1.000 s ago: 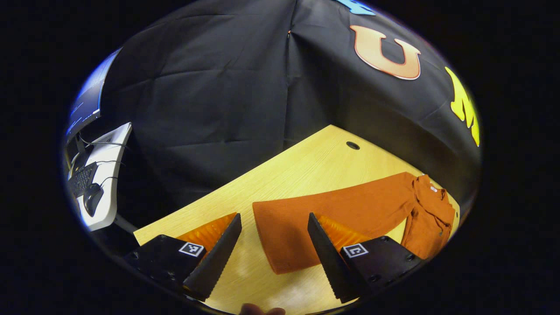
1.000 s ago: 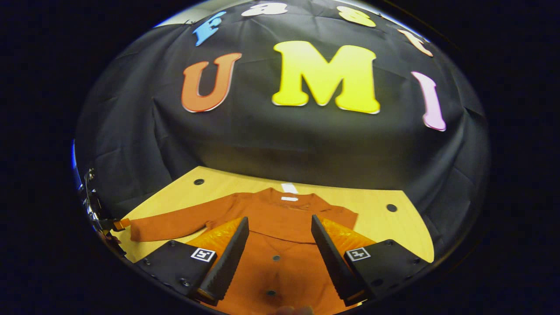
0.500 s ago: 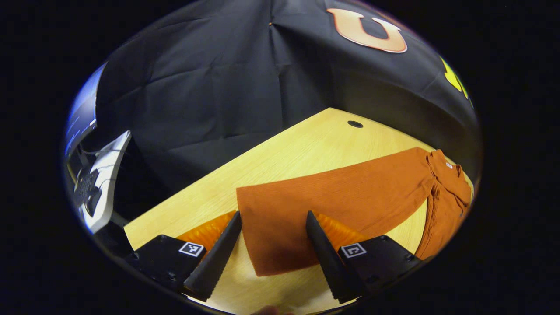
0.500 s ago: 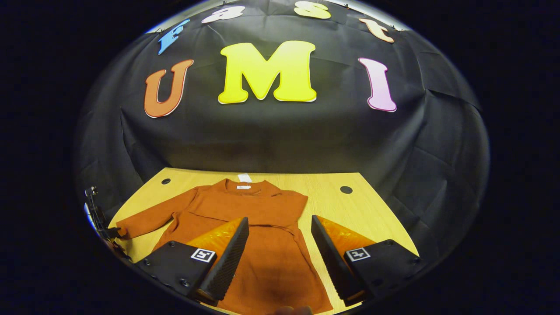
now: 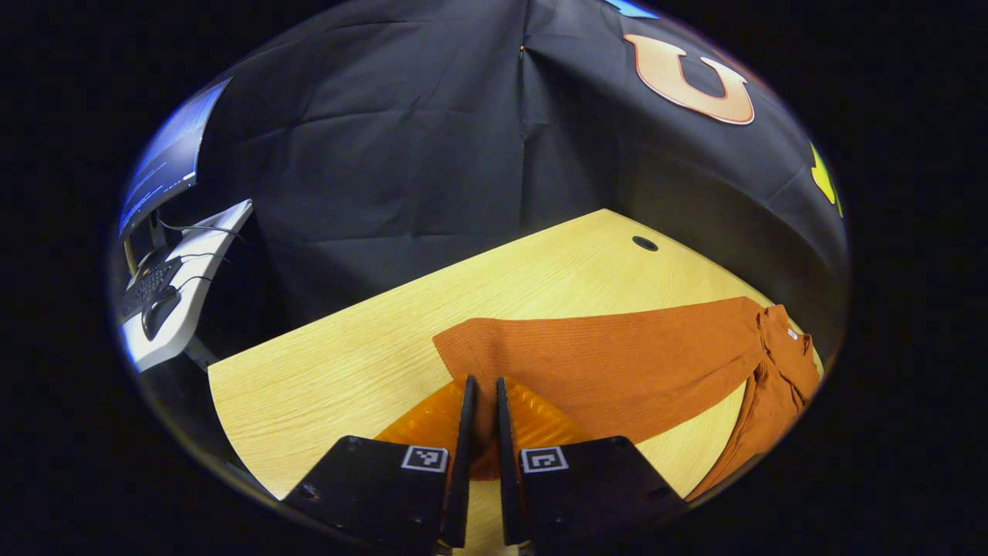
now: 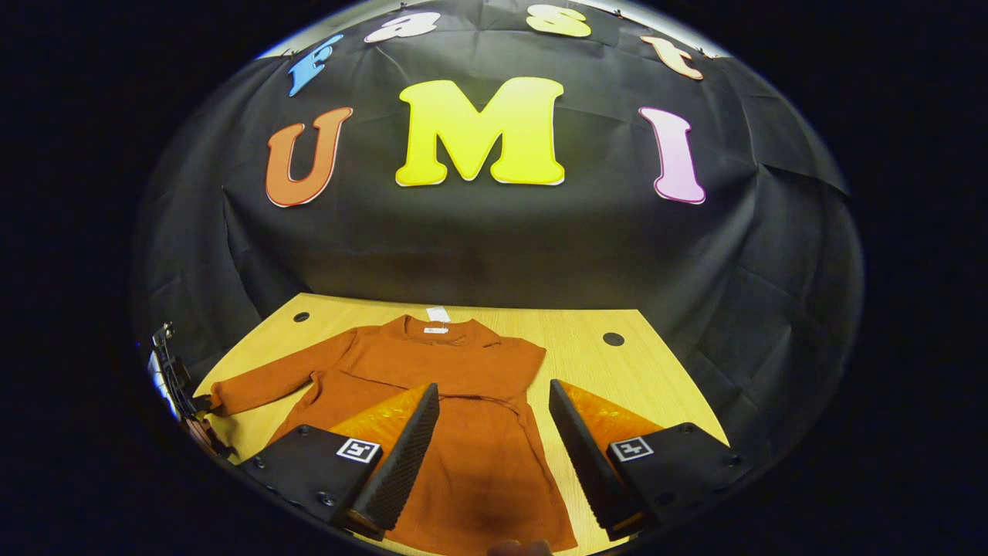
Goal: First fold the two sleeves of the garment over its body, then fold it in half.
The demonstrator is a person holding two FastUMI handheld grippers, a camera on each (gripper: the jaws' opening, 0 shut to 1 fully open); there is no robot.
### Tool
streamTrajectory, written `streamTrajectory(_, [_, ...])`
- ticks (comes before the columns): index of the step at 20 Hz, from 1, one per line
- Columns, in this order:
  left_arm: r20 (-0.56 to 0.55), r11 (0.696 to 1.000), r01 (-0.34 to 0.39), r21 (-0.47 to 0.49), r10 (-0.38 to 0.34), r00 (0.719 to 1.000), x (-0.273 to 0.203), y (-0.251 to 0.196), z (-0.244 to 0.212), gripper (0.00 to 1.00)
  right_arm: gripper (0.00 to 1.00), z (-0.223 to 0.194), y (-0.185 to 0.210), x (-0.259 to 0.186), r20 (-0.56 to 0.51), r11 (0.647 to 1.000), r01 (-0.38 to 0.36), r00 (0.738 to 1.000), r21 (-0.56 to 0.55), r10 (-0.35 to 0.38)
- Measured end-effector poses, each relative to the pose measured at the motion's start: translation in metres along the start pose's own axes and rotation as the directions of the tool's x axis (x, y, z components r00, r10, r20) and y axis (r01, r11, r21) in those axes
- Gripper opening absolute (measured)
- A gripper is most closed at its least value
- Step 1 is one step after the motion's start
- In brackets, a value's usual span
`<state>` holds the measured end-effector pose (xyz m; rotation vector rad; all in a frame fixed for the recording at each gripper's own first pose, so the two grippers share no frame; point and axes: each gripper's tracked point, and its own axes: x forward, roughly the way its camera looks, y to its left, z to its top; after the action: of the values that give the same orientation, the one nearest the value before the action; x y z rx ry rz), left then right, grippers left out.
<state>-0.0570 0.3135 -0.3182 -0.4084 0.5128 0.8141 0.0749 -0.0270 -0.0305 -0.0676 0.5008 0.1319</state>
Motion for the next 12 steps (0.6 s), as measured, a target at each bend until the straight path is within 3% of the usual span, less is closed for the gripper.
streamTrajectory(1, [-0.022,1.0,0.022,-0.019,-0.023,0.999,0.001,-0.003,0.0,0.19,0.92,-0.004,0.0,-0.001,-0.007,1.0,-0.002,1.0,0.0,0.002])
streamTrajectory(2, [-0.043,0.997,0.053,-0.053,-0.056,0.998,0.0,-0.008,0.001,0.09,0.92,-0.008,-0.001,-0.004,-0.011,1.0,-0.003,1.0,0.005,0.003])
streamTrajectory(3, [-0.075,0.99,0.095,-0.106,-0.103,0.992,0.0,-0.015,0.002,0.07,0.92,-0.011,-0.003,-0.005,-0.013,1.0,0.001,1.0,0.011,-0.001])
streamTrajectory(5, [-0.103,0.979,0.111,-0.174,-0.13,0.986,-0.003,-0.019,0.011,0.03,0.92,-0.017,-0.011,-0.007,-0.016,0.999,0.014,1.0,0.03,-0.013])
streamTrajectory(12, [-0.008,0.967,0.244,-0.069,-0.246,0.969,-0.026,-0.064,0.109,0.03,0.92,-0.031,-0.045,-0.012,-0.006,0.991,0.052,0.999,0.126,-0.051])
